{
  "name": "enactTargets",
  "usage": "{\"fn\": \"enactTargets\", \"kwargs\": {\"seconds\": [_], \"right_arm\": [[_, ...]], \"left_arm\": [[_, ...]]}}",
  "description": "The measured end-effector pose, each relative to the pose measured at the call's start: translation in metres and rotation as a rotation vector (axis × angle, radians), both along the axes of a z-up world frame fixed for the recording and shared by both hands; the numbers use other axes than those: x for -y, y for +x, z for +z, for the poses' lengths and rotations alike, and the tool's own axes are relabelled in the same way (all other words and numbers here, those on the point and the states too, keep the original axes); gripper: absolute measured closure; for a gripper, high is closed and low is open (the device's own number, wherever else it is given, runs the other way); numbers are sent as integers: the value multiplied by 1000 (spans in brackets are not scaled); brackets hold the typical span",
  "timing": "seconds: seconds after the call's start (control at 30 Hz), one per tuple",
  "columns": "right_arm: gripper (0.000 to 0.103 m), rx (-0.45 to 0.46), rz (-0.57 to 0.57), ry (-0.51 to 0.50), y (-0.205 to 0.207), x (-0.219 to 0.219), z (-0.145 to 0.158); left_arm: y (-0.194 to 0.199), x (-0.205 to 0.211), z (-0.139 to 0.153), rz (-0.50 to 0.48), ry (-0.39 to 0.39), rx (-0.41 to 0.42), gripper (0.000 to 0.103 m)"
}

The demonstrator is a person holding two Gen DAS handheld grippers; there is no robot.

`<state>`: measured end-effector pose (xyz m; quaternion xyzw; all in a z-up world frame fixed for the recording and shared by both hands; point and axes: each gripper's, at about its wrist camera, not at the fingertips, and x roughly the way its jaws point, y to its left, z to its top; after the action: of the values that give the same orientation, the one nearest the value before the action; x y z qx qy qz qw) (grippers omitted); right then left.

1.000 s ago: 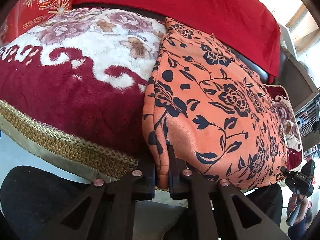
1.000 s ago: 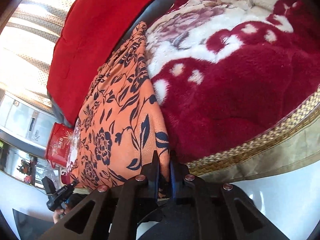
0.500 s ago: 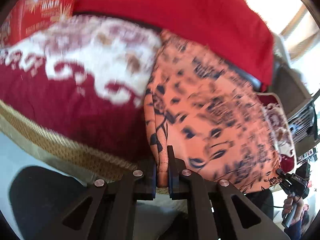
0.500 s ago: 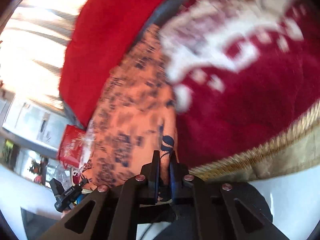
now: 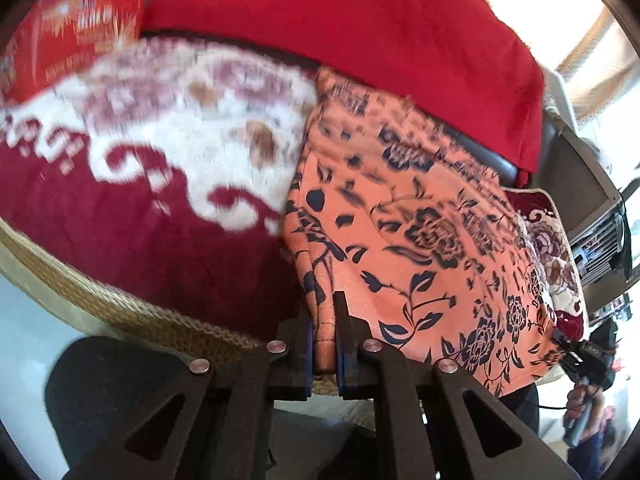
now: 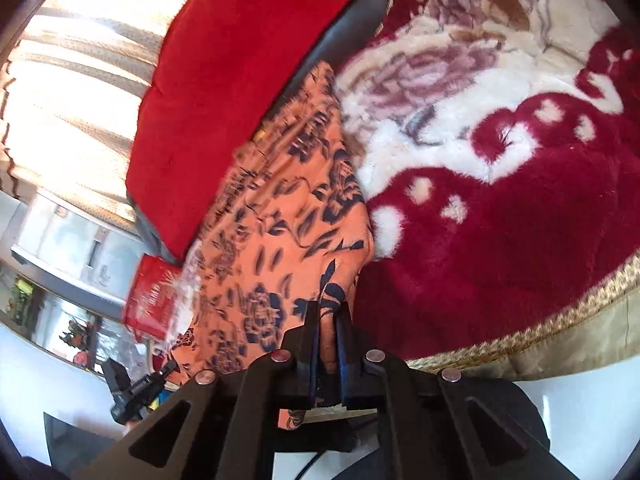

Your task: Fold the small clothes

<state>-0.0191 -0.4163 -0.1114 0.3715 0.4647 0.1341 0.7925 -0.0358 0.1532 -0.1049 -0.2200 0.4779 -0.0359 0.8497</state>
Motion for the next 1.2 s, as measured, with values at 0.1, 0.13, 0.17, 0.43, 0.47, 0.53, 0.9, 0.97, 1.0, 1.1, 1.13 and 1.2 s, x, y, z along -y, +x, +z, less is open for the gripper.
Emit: {"fn": "enactTargets", "kwargs": {"seconds": [0.1, 0.13, 0.17, 0.43, 0.47, 0.53, 0.9, 0.97, 1.0, 1.1, 1.13, 1.2], "right_arm": [[96, -108, 23, 17, 14, -1, -24], [96, -118, 43, 9, 21, -2, -21], [96, -115, 58, 6, 28, -2, -14], [100, 298, -91, 31, 201, 26, 126], [97, 303, -148, 58, 224, 34, 125], [97, 263, -207, 68, 271, 43, 105], [8, 204, -161, -304, 126, 42, 75], [8, 214, -172, -308, 100, 49, 72], [8, 193, -123, -296, 93, 48, 69], [9, 171, 21, -355, 84, 25, 58], [10, 169, 55, -391, 85, 16, 54], [10, 182, 108, -420, 83, 1, 49]], "left_arm": [[15, -4, -16, -10, -20, -120, 95], [22, -2, -10, -33, -3, -121, 95], [26, -2, -1, -54, 7, -107, 95], [174, -22, 142, -22, -9, 316, 95], [201, -26, 140, 20, 24, 323, 95], [247, -34, 118, 146, 138, 341, 95], [227, -35, 33, 14, 81, 168, 43], [215, -32, 35, -52, 94, 197, 34], [212, -25, 36, -116, 116, 206, 34], [219, 1, 33, -274, 163, 185, 34], [223, 10, 32, -294, 185, 181, 34], [234, 23, 33, -340, 189, 177, 34]]}}
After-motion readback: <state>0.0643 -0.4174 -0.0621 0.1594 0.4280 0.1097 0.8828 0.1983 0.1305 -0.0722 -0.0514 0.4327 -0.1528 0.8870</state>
